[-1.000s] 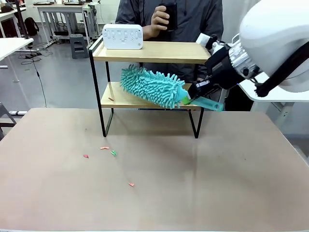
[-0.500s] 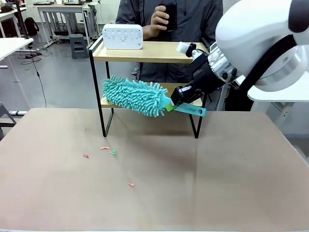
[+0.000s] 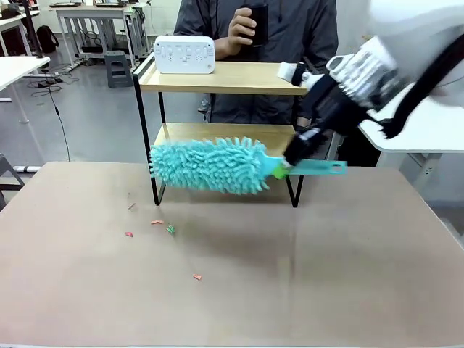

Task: Clean the shelf.
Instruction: Clean the remaining tier of the Shelf with the Duster once objects are removed.

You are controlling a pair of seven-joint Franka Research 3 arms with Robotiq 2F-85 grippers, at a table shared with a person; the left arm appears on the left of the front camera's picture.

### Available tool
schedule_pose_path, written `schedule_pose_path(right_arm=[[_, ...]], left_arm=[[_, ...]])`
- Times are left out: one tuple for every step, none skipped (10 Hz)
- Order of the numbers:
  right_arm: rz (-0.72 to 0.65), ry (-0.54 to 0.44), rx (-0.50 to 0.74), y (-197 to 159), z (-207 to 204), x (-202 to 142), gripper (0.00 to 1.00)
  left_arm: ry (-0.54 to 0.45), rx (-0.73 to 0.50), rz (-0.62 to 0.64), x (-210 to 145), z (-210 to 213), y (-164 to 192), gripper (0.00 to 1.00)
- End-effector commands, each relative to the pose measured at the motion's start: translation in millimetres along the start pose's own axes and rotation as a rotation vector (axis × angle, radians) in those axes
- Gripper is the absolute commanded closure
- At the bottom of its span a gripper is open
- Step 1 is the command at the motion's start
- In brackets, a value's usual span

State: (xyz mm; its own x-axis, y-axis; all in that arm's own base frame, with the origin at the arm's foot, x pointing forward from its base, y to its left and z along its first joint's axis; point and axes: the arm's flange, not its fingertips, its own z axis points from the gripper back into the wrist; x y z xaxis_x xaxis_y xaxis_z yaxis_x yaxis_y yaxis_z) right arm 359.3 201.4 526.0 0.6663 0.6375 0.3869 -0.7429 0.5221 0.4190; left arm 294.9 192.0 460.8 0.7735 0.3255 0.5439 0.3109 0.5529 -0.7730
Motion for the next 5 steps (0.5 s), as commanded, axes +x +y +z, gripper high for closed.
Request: schedule_pose_path(right_arm=[[0.125,0.023,0.085,17.6,47.2,-35.8,0.87],[0.149,-0.026,0.132,20.7,57.8,-50.0,0.87],[0.127,-0.069,0.139,17.8,62.9,-61.9,0.87],[0.124,-0.102,0.166,15.8,64.8,-70.5,0.87],[0.104,-0.115,0.199,14.8,72.3,-84.0,0.87]], left_arm=[[-0.021,-0.016,-0.017,0.1,-1.3,-0.8,0.0],[-0.021,-0.016,-0.017,0.1,-1.3,-0.8,0.0],[-0.021,-0.016,-0.017,0.1,-1.3,-0.8,0.0],[-0.021,-0.016,-0.017,0.1,-1.3,-0.8,0.0],[-0.021,-0.016,-0.017,0.1,-1.3,-0.8,0.0]])
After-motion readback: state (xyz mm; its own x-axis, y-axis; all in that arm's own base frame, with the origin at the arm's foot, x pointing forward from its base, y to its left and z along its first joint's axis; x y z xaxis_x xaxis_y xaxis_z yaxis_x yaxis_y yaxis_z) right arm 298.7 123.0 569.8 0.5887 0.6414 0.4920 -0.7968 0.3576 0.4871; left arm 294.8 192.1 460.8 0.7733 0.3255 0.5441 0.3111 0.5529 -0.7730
